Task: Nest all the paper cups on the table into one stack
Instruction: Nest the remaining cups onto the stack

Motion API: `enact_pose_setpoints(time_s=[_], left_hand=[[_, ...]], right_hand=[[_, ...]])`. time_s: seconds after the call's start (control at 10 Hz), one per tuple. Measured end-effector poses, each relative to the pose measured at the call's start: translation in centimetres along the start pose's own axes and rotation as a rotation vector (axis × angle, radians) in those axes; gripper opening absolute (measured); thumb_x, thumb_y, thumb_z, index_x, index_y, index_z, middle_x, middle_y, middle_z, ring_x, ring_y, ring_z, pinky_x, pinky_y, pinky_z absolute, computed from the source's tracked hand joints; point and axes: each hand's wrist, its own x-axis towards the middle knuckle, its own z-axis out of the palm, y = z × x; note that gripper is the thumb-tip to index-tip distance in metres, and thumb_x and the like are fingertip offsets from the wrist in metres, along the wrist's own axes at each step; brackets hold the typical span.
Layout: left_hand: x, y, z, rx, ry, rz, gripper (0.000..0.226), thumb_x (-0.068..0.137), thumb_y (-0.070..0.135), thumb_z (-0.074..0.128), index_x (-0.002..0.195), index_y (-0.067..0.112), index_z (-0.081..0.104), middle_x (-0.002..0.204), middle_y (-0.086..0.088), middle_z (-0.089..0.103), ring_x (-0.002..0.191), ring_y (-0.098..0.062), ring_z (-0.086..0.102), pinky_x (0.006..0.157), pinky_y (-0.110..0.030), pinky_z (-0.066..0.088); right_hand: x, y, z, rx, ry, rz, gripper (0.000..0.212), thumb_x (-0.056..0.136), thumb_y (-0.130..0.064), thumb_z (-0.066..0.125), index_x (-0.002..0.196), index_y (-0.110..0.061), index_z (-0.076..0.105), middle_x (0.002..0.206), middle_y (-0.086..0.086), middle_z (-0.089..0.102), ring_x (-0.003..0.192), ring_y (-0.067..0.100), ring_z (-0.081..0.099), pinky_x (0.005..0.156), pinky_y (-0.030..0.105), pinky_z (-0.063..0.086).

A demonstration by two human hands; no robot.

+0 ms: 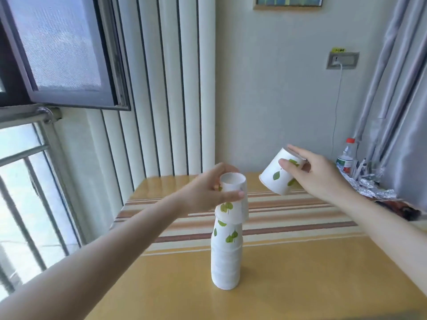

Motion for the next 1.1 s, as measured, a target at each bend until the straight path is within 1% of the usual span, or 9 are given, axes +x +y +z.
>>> enact_pose_setpoints(time_s=[0.1,0.2,0.3,0.4,0.5,0.6,0.8,1.0,1.1], left_hand=[[-0.7,-2.3,2.0,0.01,-0.016,-0.048,0.056,0.081,0.03,0.077,0.129,0.024,0.049,0.12,-0.002,0.061,0.116,-0.022,0.06,0.1,-0.042,0.052],[-1.5,-4.7,3.2,-0.044,-0.021,-0.094,0.057,0.077,0.031,0.08,0.125,0.026,0.051,0.119,-0.004,0.062,0.116,-0.024,0.059,0.098,-0.042,0.053],[-2.2,-6.3,3.7,-0.147,-0.013,-0.107,0.056,0.076,0.028,0.082,0.125,0.027,0.053,0.125,-0.001,0.064,0.121,-0.018,0.058,0.104,-0.042,0.05],[-3.0,-7.0,3.4,-0.212,-0.067,-0.095,0.066,0.076,0.031,0.082,0.133,0.03,0.048,0.135,0.013,0.06,0.129,-0.001,0.053,0.115,-0.036,0.039],[-3.5,-7.3,2.5,-0.296,-0.044,-0.083,0.068,0.076,0.037,0.081,0.136,0.028,0.048,0.139,0.015,0.057,0.133,0.0,0.048,0.117,-0.036,0.036],[-3.5,-7.4,2.0,-0.297,0.028,-0.058,0.083,0.073,0.046,0.08,0.143,0.028,0.041,0.145,0.014,0.051,0.138,-0.002,0.044,0.119,-0.038,0.033],[-3.1,-8.7,3.4,-0.264,0.01,0.046,0.055,0.086,0.013,0.074,0.135,0.013,0.05,0.134,-0.002,0.063,0.129,-0.014,0.056,0.112,-0.042,0.042],[-2.9,-10.0,4.4,-0.278,0.017,0.03,0.054,0.083,0.011,0.076,0.131,0.011,0.052,0.129,-0.006,0.065,0.124,-0.018,0.06,0.11,-0.046,0.044],[-3.9,-9.8,3.9,-0.248,0.011,-0.002,0.06,0.081,0.016,0.079,0.133,0.018,0.05,0.136,0.005,0.061,0.133,-0.009,0.052,0.114,-0.039,0.04]], right_hand=[[-1.0,-2.4,-0.2,0.061,-0.02,-0.072,0.049,0.086,-0.039,0.063,0.134,-0.031,0.054,0.09,-0.027,0.057,0.08,-0.005,0.057,0.084,0.014,0.044],[-1.6,-3.8,0.5,0.084,-0.085,-0.124,0.056,0.082,-0.042,0.067,0.134,-0.032,0.052,0.107,-0.014,0.066,0.098,0.001,0.062,0.094,0.022,0.046],[-2.0,-4.5,2.1,0.033,-0.139,-0.164,0.055,0.08,-0.043,0.07,0.131,-0.032,0.052,0.08,-0.024,0.057,0.071,-0.014,0.057,0.069,0.004,0.04],[-2.2,-4.8,4.2,0.032,-0.228,-0.188,0.058,0.079,-0.045,0.07,0.132,-0.031,0.05,0.099,-0.019,0.063,0.081,-0.004,0.06,0.073,0.01,0.044],[-2.4,-4.5,6.1,0.019,-0.277,-0.211,0.057,0.079,-0.047,0.07,0.13,-0.033,0.051,0.105,-0.01,0.066,0.079,-0.001,0.062,0.075,0.022,0.048],[-2.5,-4.1,7.1,0.017,-0.315,-0.225,0.059,0.078,-0.047,0.07,0.131,-0.033,0.051,0.116,-0.011,0.064,0.097,0.003,0.062,0.086,0.025,0.051],[-4.1,-2.5,9.3,-0.015,-0.447,-0.192,0.063,0.075,-0.046,0.072,0.134,-0.038,0.049,0.124,-0.016,0.057,0.097,0.005,0.061,0.092,0.031,0.052],[-5.6,-1.1,10.9,0.042,-0.401,-0.163,0.064,0.077,-0.045,0.071,0.135,-0.039,0.045,0.128,-0.013,0.056,0.103,0.006,0.059,0.094,0.03,0.049],[-6.4,-0.9,9.6,0.099,-0.486,-0.064,0.077,0.074,-0.063,0.062,0.141,-0.05,0.026,0.142,-0.02,0.044,0.126,0.003,0.047,0.105,0.035,0.044]])
